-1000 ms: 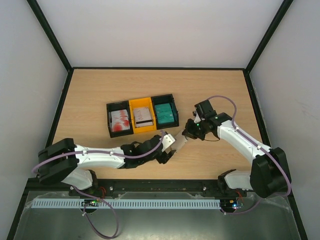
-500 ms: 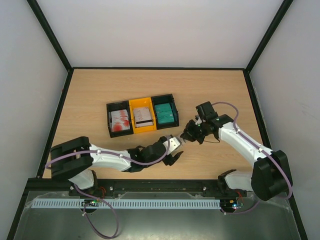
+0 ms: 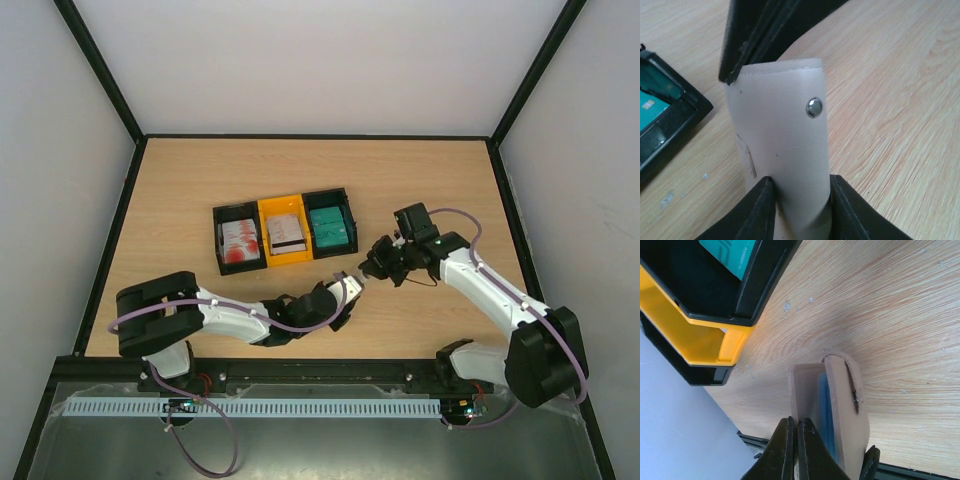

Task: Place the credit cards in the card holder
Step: Pick up the card holder from the center of the board, then open the card holder.

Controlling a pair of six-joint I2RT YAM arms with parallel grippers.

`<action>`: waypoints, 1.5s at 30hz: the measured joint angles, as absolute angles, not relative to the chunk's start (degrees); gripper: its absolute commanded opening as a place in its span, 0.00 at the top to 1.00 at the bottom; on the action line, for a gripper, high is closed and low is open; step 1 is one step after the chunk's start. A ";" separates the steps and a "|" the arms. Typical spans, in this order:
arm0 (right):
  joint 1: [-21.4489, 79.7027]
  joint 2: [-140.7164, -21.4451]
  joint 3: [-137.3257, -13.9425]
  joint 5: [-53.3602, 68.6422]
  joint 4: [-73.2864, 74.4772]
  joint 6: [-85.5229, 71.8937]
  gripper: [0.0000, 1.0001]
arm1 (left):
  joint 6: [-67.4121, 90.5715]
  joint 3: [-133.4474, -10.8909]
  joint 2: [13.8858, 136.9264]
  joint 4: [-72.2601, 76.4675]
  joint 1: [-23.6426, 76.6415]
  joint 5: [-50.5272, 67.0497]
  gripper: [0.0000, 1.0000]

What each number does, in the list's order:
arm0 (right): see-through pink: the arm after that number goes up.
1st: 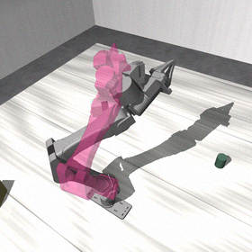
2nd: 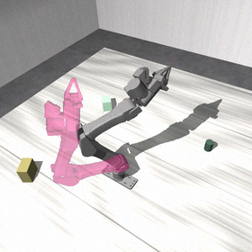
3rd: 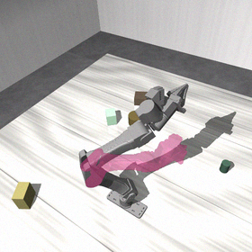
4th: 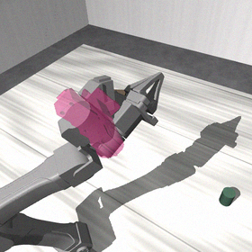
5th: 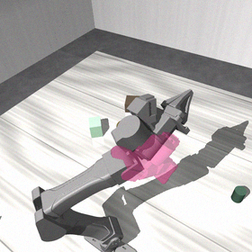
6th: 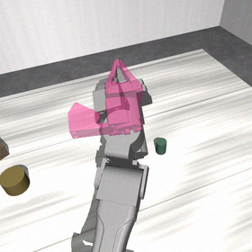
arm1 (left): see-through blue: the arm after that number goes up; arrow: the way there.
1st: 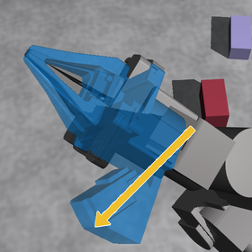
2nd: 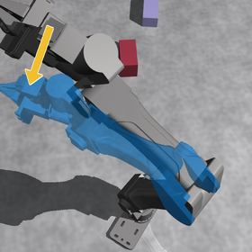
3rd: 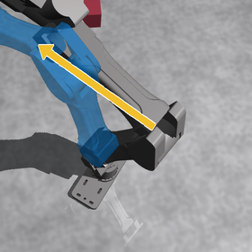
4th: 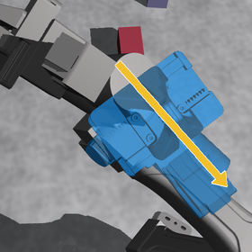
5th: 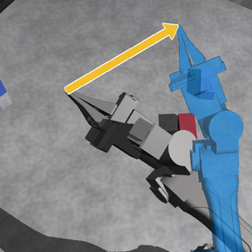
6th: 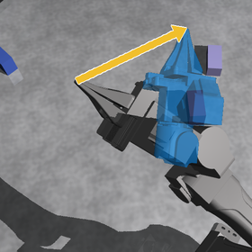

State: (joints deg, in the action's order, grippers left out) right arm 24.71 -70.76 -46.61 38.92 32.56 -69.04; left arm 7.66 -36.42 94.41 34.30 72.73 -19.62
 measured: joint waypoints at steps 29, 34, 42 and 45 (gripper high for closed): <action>30.15 -53.74 -36.82 22.90 18.52 -47.07 0.33 | 25.54 -46.85 89.21 9.65 51.37 9.78 0.98; 33.87 -59.99 -36.77 20.58 16.12 -46.48 0.41 | 27.14 -47.33 88.73 7.81 50.81 14.76 0.97; 34.61 -67.35 -36.77 18.94 15.05 -45.89 0.52 | 28.12 -47.31 88.16 6.22 50.81 16.75 0.98; 34.63 -68.31 -36.73 19.07 15.11 -45.84 0.52 | 28.38 -47.31 88.14 6.04 50.65 16.64 0.98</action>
State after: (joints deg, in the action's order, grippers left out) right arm 34.63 -68.31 -36.73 19.07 15.11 -45.84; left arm 28.38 -47.31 88.14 6.04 50.65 16.64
